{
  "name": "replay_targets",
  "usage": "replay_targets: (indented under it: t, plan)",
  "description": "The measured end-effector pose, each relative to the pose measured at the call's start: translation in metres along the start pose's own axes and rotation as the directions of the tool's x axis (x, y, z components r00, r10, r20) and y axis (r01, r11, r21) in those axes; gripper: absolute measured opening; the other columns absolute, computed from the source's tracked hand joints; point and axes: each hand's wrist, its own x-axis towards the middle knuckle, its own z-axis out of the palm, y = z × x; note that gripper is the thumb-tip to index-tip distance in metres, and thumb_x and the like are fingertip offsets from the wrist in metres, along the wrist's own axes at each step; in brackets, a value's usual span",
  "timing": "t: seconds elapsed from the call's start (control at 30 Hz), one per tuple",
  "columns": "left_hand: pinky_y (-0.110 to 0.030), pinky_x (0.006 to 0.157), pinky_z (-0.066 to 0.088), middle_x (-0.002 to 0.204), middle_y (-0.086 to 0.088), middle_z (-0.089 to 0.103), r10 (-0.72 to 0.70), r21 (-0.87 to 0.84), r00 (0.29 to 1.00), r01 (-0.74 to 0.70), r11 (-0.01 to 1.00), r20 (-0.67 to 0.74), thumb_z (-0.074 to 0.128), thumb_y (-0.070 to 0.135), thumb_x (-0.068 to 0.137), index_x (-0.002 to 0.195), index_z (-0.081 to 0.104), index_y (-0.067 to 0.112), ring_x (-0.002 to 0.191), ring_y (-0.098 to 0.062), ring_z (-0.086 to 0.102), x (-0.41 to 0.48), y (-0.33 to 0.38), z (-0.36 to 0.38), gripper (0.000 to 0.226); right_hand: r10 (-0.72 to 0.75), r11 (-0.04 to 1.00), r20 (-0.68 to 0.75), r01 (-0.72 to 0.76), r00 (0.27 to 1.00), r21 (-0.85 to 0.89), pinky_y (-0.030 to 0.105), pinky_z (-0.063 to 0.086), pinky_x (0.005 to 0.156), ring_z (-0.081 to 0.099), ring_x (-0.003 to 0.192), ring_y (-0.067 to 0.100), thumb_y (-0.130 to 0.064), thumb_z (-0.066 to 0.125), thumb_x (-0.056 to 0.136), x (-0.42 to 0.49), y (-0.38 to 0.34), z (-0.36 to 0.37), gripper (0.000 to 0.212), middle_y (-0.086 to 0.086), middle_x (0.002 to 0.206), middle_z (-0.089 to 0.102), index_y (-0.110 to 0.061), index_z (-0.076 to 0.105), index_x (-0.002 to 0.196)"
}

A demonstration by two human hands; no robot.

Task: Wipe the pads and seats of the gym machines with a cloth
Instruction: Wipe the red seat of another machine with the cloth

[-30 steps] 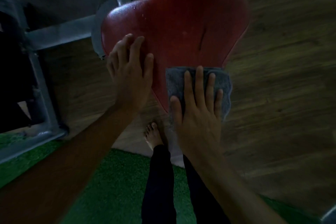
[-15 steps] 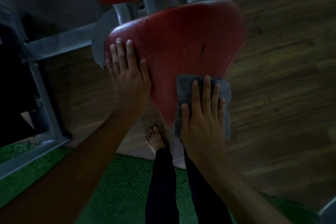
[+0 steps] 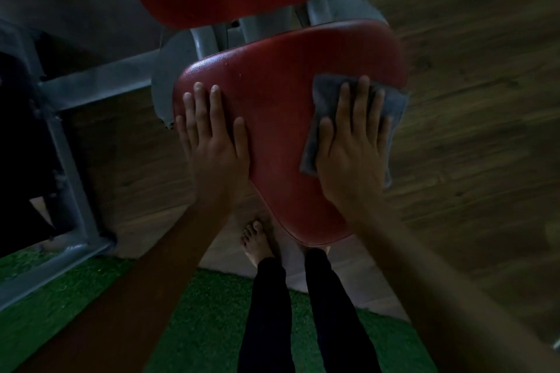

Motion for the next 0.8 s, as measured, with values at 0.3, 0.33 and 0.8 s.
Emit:
replay_targets:
  t: [0.3, 0.33, 0.8]
  plan:
    - [-0.043, 0.123, -0.008, 0.167, -0.012, 0.007, -0.04, 0.058, 0.997, 0.036, 0.998, 0.073, 0.021, 0.059, 0.1, 0.158, 0.013, 0.011, 0.154, -0.028, 0.0, -0.002, 0.012, -0.003, 0.076, -0.092, 0.996, 0.048, 0.093, 0.995, -0.007, 0.051, 0.003, 0.122, -0.007, 0.152, 0.027, -0.047, 0.017, 0.104, -0.015, 0.012, -0.002, 0.064, 0.008, 0.165, -0.003, -0.014, 0.007, 0.157]
    - [-0.044, 0.123, -0.008, 0.167, -0.011, 0.006, -0.045, 0.07, 0.996, 0.04, 0.997, 0.074, 0.022, 0.061, 0.099, 0.159, 0.011, 0.012, 0.154, -0.028, 0.0, -0.004, 0.014, -0.003, 0.079, -0.098, 0.995, 0.039, 0.099, 0.994, -0.019, 0.052, 0.0, 0.122, -0.008, 0.152, 0.027, -0.048, 0.016, 0.104, 0.006, 0.014, -0.003, 0.064, 0.007, 0.165, -0.004, -0.015, 0.005, 0.157]
    - [-0.046, 0.125, -0.003, 0.166, -0.013, 0.01, -0.073, 0.138, 0.997, 0.072, 0.988, 0.003, 0.024, 0.059, 0.1, 0.158, 0.016, 0.01, 0.154, -0.028, 0.003, -0.005, 0.024, 0.003, 0.076, -0.412, 0.896, 0.19, 0.434, 0.891, -0.092, 0.057, -0.001, 0.12, -0.01, 0.152, 0.026, -0.049, 0.009, 0.103, 0.029, 0.027, -0.019, 0.061, 0.001, 0.165, -0.008, -0.024, 0.001, 0.158]
